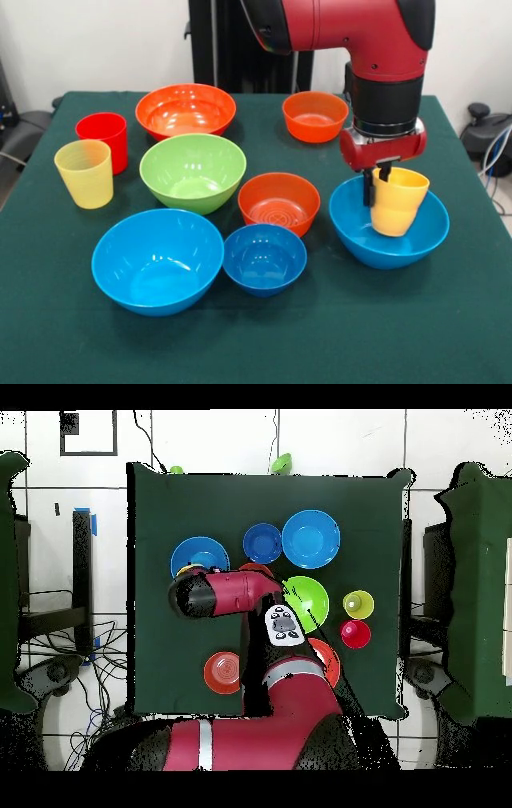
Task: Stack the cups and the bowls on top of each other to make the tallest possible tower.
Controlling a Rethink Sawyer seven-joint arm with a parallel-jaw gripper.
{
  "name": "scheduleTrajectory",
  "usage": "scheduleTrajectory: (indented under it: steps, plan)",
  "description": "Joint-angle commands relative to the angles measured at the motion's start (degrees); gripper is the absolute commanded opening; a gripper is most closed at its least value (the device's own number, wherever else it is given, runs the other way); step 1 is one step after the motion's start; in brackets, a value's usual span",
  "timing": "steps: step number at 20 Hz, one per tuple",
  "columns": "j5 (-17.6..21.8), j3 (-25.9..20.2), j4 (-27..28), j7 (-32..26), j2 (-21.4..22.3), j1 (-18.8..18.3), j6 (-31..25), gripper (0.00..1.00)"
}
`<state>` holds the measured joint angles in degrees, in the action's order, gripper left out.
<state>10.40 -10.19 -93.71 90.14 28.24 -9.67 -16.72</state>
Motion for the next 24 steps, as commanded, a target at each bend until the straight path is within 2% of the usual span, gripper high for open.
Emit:
scheduleTrajectory:
  steps: [1, 4, 13, 19, 20, 24]
  plan:
    - [1.30, 0.17, 4.96, 4.67, -0.45, 0.61, -1.99, 0.00]
    - [1.35, 0.01, 5.43, 3.82, -0.07, 0.31, -3.38, 0.00]
    - [2.29, -0.14, 4.90, 3.70, -0.91, 0.32, -0.98, 0.00]
    - [2.03, 0.08, 5.63, 3.60, -1.16, 0.31, -1.76, 0.00]
    - [1.88, 0.07, 5.53, 3.88, -1.19, 0.26, -1.47, 1.00]
    - [1.38, -0.08, 5.28, 4.10, -1.37, 0.13, -1.96, 1.00]
